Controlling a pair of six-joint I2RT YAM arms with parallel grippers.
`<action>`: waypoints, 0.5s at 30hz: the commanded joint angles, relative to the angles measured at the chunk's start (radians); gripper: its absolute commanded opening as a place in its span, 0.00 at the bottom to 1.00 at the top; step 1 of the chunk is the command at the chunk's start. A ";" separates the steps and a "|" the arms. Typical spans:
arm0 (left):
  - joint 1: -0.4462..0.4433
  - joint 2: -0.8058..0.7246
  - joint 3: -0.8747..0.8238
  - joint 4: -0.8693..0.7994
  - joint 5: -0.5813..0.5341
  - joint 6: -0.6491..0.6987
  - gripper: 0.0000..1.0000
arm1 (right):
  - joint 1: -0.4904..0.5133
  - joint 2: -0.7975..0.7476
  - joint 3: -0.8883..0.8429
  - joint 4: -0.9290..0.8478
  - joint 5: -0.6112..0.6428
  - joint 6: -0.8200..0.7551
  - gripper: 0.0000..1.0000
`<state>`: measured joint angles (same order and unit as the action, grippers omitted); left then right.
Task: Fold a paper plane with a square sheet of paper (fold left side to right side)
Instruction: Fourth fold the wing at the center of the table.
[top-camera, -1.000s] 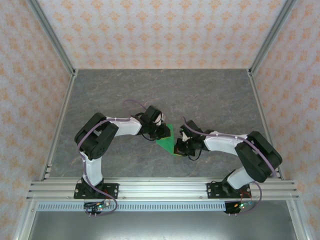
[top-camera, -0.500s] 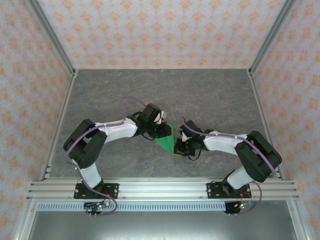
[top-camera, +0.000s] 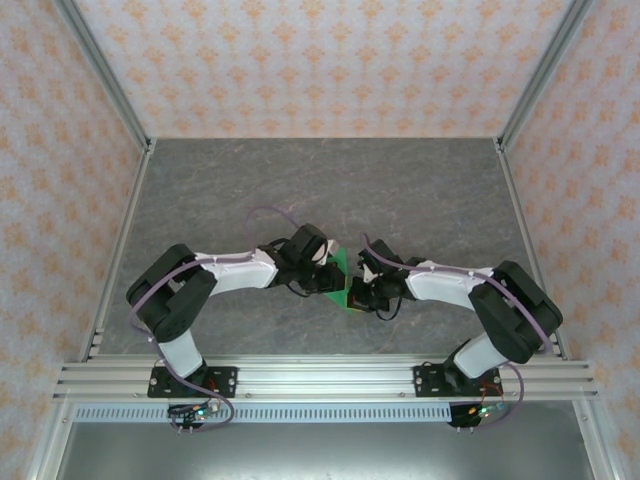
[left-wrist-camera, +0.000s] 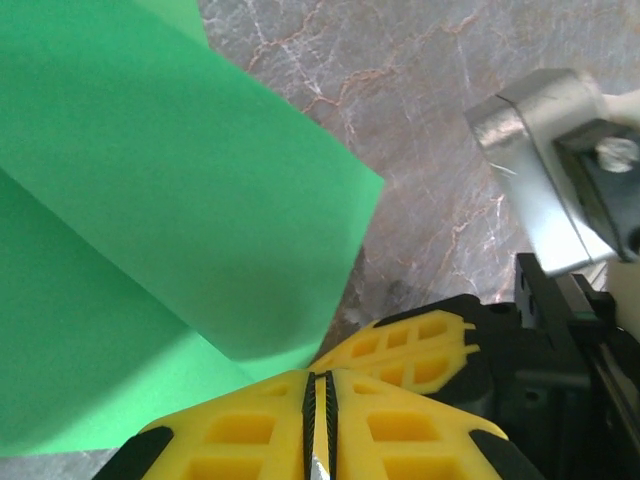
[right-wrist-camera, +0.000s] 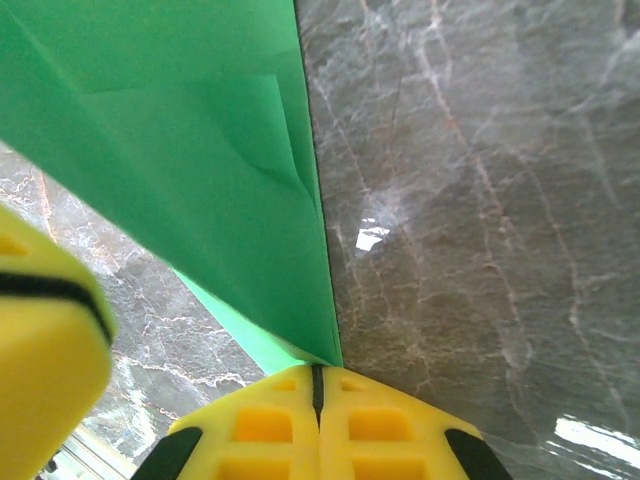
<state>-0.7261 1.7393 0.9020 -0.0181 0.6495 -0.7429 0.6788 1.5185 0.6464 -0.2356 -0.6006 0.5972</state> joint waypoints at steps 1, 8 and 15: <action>0.001 0.030 0.001 0.041 0.004 -0.007 0.13 | -0.002 0.064 -0.050 -0.176 0.172 -0.022 0.00; 0.003 0.063 0.018 0.018 -0.031 0.018 0.13 | -0.002 0.069 -0.048 -0.189 0.174 -0.030 0.00; 0.014 0.111 0.035 0.003 -0.060 0.037 0.12 | -0.002 0.073 -0.049 -0.215 0.189 -0.043 0.00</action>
<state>-0.7242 1.8324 0.9157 -0.0093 0.6369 -0.7319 0.6788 1.5242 0.6548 -0.2497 -0.5983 0.5747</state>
